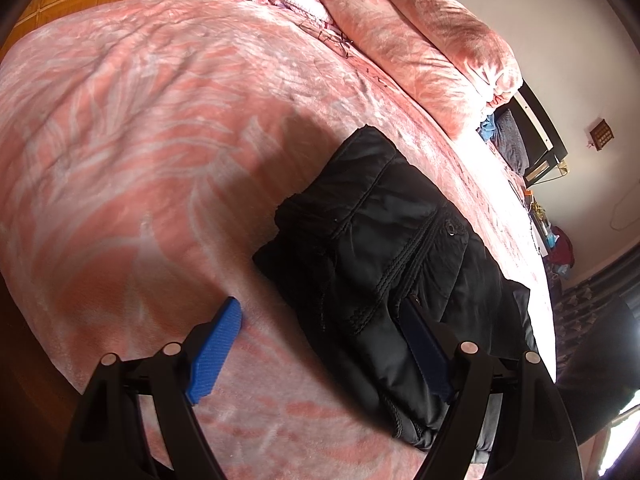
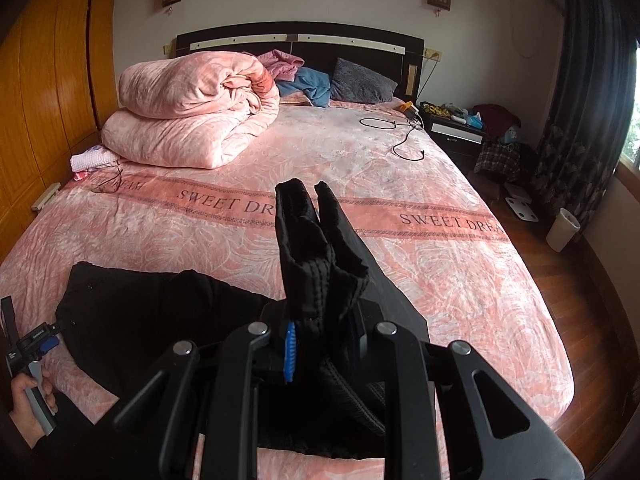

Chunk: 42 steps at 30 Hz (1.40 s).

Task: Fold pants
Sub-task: 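Lower the held pant leg onto the folded pants with the right tool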

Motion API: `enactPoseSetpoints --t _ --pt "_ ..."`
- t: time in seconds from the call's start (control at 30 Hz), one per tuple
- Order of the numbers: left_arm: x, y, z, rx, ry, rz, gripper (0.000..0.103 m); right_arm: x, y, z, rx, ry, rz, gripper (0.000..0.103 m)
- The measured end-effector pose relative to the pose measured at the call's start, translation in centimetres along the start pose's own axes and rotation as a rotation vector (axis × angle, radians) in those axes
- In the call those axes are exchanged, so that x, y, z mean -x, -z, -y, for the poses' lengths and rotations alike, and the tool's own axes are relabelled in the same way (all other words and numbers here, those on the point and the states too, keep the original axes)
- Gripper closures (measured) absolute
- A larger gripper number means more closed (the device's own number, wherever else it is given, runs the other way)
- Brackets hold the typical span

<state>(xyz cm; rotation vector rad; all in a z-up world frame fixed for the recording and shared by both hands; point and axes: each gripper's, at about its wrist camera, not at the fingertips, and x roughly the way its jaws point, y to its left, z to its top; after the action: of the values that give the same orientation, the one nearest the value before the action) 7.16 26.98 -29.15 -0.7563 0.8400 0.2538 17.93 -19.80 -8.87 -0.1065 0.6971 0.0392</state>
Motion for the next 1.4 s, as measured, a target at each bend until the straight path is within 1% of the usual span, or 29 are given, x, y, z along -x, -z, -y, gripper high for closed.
enactPoseSetpoints --t 0.27,0.6,0.93,1.13,1.4 --pt "0.0 0.1 -0.1 -0.001 0.001 -0.004 0.021 -0.7 0.5 -1.2 0.015 -0.011 -0.009 0.084" --pt "-0.2 0.2 0.1 -0.007 -0.009 -0.01 0.021 -2.4 1.6 -3.3 0.077 -0.016 -0.03 0.084" --pt "-0.3 0.2 0.1 -0.002 -0.005 -0.014 0.021 -3.5 2.3 -5.5 0.154 0.001 -0.048 0.084" --pt "-0.4 0.2 0.0 -0.003 -0.001 -0.019 0.021 -4.5 3.6 -7.3 0.223 0.026 -0.074 0.084" --pt "-0.4 0.2 -0.2 -0.001 0.014 -0.024 0.021 -6.1 6.3 -9.8 0.324 0.06 -0.11 0.085"
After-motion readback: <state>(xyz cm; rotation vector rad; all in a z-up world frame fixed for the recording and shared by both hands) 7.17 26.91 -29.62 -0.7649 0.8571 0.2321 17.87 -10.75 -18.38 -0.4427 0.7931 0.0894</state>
